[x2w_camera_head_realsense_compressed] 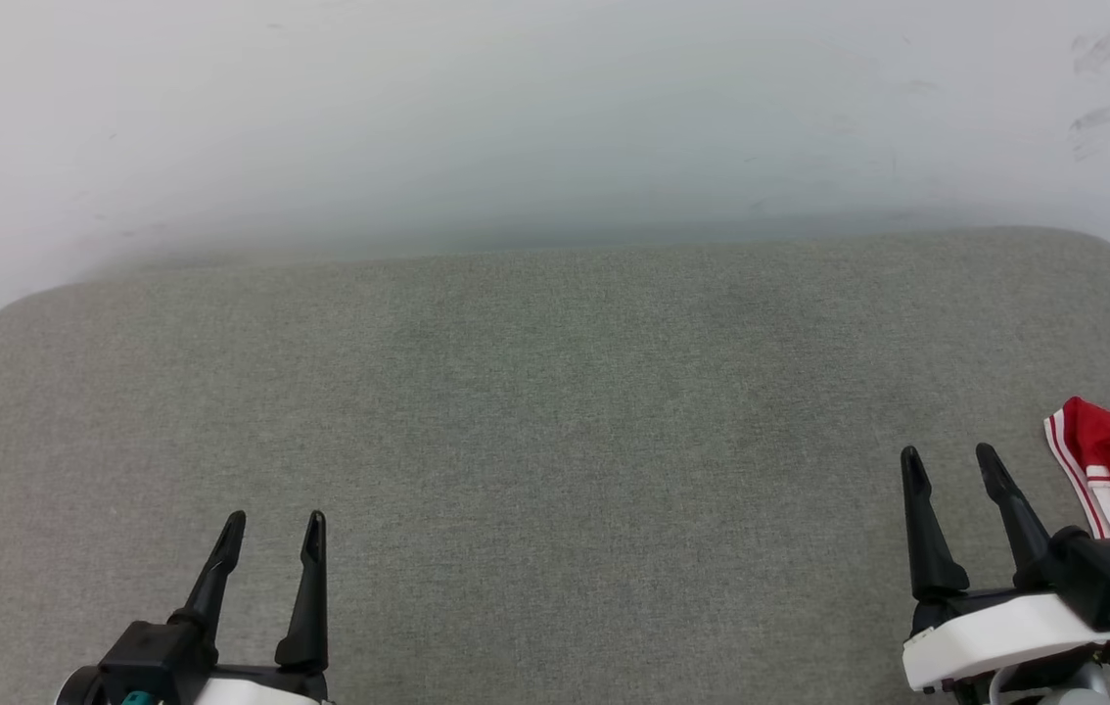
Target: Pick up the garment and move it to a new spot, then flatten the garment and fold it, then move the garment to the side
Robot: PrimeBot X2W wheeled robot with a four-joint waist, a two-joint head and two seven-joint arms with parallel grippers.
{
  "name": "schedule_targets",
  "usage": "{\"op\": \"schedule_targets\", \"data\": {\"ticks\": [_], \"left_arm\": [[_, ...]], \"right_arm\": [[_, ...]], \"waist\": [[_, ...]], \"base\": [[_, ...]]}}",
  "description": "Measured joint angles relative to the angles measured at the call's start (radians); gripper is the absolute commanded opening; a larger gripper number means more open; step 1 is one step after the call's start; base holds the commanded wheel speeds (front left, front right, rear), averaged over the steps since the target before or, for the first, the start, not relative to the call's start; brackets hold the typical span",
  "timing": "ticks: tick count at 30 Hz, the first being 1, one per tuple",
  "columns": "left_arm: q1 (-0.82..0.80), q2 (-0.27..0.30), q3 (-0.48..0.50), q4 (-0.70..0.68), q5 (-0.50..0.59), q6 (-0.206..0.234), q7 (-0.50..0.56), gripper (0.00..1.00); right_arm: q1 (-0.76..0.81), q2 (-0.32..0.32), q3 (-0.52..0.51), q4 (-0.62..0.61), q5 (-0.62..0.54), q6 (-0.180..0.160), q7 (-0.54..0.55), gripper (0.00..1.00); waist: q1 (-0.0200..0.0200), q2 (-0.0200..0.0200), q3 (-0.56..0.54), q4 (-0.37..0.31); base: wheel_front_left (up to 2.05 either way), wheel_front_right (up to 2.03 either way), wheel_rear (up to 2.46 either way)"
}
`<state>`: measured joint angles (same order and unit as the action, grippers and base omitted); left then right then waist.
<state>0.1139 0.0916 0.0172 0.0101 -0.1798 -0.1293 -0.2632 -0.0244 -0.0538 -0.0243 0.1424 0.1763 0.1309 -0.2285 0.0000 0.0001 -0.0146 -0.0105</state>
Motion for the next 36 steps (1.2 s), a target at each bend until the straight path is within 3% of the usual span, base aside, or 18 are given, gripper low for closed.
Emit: {"op": "schedule_targets", "data": {"ticks": [4,5,10,36], "left_arm": [[0.0,-0.006,0.006,-0.013,-0.004,0.0,0.0,1.0],[0.0,-0.007,0.008,-0.011,-0.004,0.0,0.0,0.0],[0.017,-0.012,0.003,0.029,-0.027,0.0,0.006,0.0],[-0.049,-0.007,0.007,0.103,-0.513,0.0,0.109,0.0]], "right_arm": [[0.0,0.001,0.003,-0.004,0.0,0.0,0.001,1.0],[0.002,0.0,0.003,0.0,0.0,0.0,0.001,0.0],[0.029,0.001,0.003,0.041,0.022,0.0,0.01,0.0],[0.011,0.001,-0.027,0.06,0.486,0.0,0.118,0.0]], "waist": [[0.0,0.0,0.002,0.0],[0.0001,0.0,0.002,0.0],[0.0,0.0,0.002,0.0],[0.0001,-0.0001,0.005,0.002]], "base": [[0.0,0.0,0.0],[0.0,0.0,0.0],[0.0,0.0,0.0],[0.0,0.0,0.0]]}}
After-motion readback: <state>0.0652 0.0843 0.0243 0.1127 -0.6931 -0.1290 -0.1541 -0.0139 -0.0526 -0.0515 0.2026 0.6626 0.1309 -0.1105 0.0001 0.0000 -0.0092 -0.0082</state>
